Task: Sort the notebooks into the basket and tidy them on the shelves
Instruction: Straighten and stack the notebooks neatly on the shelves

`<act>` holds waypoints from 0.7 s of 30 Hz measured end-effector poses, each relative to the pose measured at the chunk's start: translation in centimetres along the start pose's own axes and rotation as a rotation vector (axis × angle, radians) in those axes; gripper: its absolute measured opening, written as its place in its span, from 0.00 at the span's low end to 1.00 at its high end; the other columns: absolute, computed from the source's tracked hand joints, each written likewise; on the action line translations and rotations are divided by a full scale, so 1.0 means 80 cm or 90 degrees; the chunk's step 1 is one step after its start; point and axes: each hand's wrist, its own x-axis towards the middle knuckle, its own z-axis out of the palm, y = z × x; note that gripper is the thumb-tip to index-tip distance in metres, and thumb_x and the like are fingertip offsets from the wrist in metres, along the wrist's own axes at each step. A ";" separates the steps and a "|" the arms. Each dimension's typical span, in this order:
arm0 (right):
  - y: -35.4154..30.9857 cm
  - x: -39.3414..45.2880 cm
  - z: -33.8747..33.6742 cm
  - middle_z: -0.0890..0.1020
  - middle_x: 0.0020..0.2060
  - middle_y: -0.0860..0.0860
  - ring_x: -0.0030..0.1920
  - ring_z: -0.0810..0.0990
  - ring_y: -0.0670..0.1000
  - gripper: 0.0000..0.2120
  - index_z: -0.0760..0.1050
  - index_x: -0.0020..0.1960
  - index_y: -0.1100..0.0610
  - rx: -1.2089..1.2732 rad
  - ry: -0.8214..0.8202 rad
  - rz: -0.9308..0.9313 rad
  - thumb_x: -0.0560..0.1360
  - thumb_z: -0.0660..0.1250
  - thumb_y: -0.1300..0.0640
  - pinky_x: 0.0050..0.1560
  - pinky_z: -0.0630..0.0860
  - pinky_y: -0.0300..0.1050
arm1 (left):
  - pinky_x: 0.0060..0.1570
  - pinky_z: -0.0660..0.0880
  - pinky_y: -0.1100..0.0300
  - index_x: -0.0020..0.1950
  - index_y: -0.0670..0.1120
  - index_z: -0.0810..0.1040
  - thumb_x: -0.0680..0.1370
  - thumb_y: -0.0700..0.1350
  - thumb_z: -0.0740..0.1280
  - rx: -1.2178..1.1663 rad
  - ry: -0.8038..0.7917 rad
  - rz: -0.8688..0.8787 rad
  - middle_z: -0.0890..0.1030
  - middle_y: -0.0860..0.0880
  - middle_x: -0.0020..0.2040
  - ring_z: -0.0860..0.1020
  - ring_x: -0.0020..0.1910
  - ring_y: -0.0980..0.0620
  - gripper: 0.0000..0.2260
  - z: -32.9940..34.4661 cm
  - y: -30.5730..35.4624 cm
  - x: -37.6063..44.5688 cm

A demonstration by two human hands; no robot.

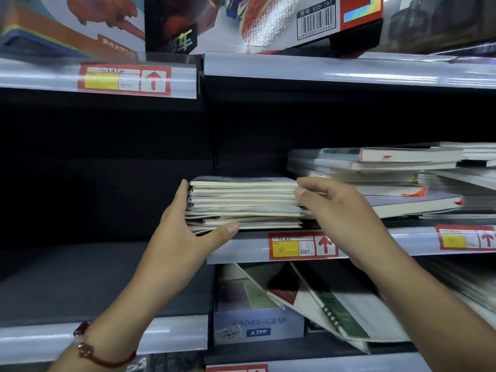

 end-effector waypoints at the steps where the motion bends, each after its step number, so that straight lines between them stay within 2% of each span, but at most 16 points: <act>1: 0.000 -0.002 -0.001 0.79 0.53 0.35 0.52 0.75 0.33 0.16 0.76 0.66 0.43 0.019 -0.012 0.004 0.79 0.65 0.46 0.47 0.66 0.30 | 0.61 0.62 0.63 0.79 0.66 0.47 0.67 0.62 0.76 0.005 -0.006 0.004 0.63 0.66 0.72 0.64 0.65 0.67 0.49 -0.003 -0.001 0.001; 3: 0.003 -0.012 -0.003 0.78 0.54 0.34 0.55 0.76 0.33 0.15 0.74 0.65 0.38 0.052 -0.022 0.017 0.79 0.65 0.46 0.51 0.69 0.33 | 0.60 0.63 0.65 0.78 0.70 0.48 0.66 0.60 0.76 0.002 -0.021 0.012 0.64 0.69 0.67 0.66 0.63 0.70 0.49 -0.010 -0.006 0.004; 6: 0.015 -0.034 -0.002 0.71 0.66 0.37 0.64 0.72 0.40 0.19 0.67 0.67 0.32 0.020 -0.011 0.046 0.79 0.65 0.46 0.66 0.69 0.47 | 0.63 0.65 0.62 0.75 0.73 0.52 0.65 0.60 0.76 -0.009 -0.017 0.026 0.65 0.76 0.63 0.68 0.66 0.69 0.46 -0.013 -0.013 0.005; 8: 0.021 -0.047 0.000 0.65 0.71 0.37 0.62 0.69 0.37 0.25 0.60 0.73 0.36 -0.013 -0.017 0.048 0.80 0.65 0.50 0.66 0.66 0.44 | 0.61 0.66 0.63 0.74 0.73 0.55 0.64 0.59 0.76 -0.017 0.014 0.035 0.65 0.79 0.59 0.67 0.61 0.77 0.44 -0.007 -0.014 0.004; 10: 0.025 -0.053 0.000 0.63 0.71 0.36 0.61 0.66 0.36 0.29 0.55 0.76 0.41 -0.079 -0.008 0.047 0.81 0.64 0.52 0.61 0.63 0.39 | 0.54 0.67 0.68 0.73 0.72 0.58 0.65 0.58 0.76 -0.022 0.043 0.041 0.65 0.80 0.56 0.65 0.53 0.86 0.42 -0.001 -0.014 0.002; 12: 0.026 -0.053 0.001 0.64 0.70 0.38 0.64 0.65 0.39 0.29 0.55 0.77 0.43 -0.154 0.024 0.036 0.80 0.64 0.51 0.60 0.62 0.38 | 0.49 0.67 0.70 0.72 0.71 0.60 0.67 0.56 0.76 -0.022 0.056 0.042 0.66 0.80 0.56 0.64 0.50 0.87 0.39 0.003 -0.015 0.000; 14: 0.023 -0.053 0.004 0.68 0.67 0.39 0.66 0.67 0.44 0.26 0.57 0.75 0.45 -0.216 0.049 0.029 0.80 0.63 0.50 0.61 0.66 0.41 | 0.49 0.67 0.70 0.70 0.71 0.62 0.65 0.57 0.76 -0.032 0.067 0.043 0.69 0.76 0.58 0.67 0.52 0.83 0.37 0.004 -0.017 -0.001; 15: 0.022 -0.054 0.005 0.70 0.60 0.37 0.65 0.67 0.46 0.23 0.60 0.72 0.46 -0.245 0.053 0.028 0.80 0.63 0.50 0.60 0.67 0.43 | 0.49 0.67 0.69 0.68 0.71 0.63 0.64 0.58 0.76 -0.042 0.072 0.041 0.70 0.74 0.59 0.69 0.54 0.80 0.36 0.005 -0.019 -0.001; 17: 0.020 -0.055 0.006 0.63 0.44 0.33 0.56 0.62 0.47 0.16 0.64 0.66 0.46 -0.319 0.049 0.035 0.80 0.62 0.50 0.59 0.67 0.48 | 0.50 0.68 0.68 0.67 0.68 0.66 0.64 0.58 0.76 -0.063 0.084 0.039 0.73 0.71 0.62 0.71 0.59 0.73 0.34 0.007 -0.022 0.001; 19: 0.019 -0.052 0.004 0.60 0.41 0.35 0.49 0.55 0.47 0.16 0.63 0.66 0.46 -0.351 0.040 0.063 0.80 0.61 0.50 0.59 0.66 0.49 | 0.54 0.67 0.66 0.68 0.66 0.68 0.65 0.56 0.76 -0.071 0.094 0.036 0.74 0.68 0.63 0.73 0.62 0.66 0.33 0.008 -0.026 0.005; 21: 0.016 -0.046 -0.001 0.68 0.44 0.40 0.50 0.61 0.48 0.18 0.63 0.67 0.46 -0.298 0.013 0.096 0.79 0.61 0.51 0.53 0.70 0.49 | 0.56 0.67 0.64 0.67 0.65 0.68 0.66 0.56 0.77 -0.069 0.108 0.033 0.74 0.69 0.62 0.73 0.62 0.64 0.32 0.010 -0.031 0.009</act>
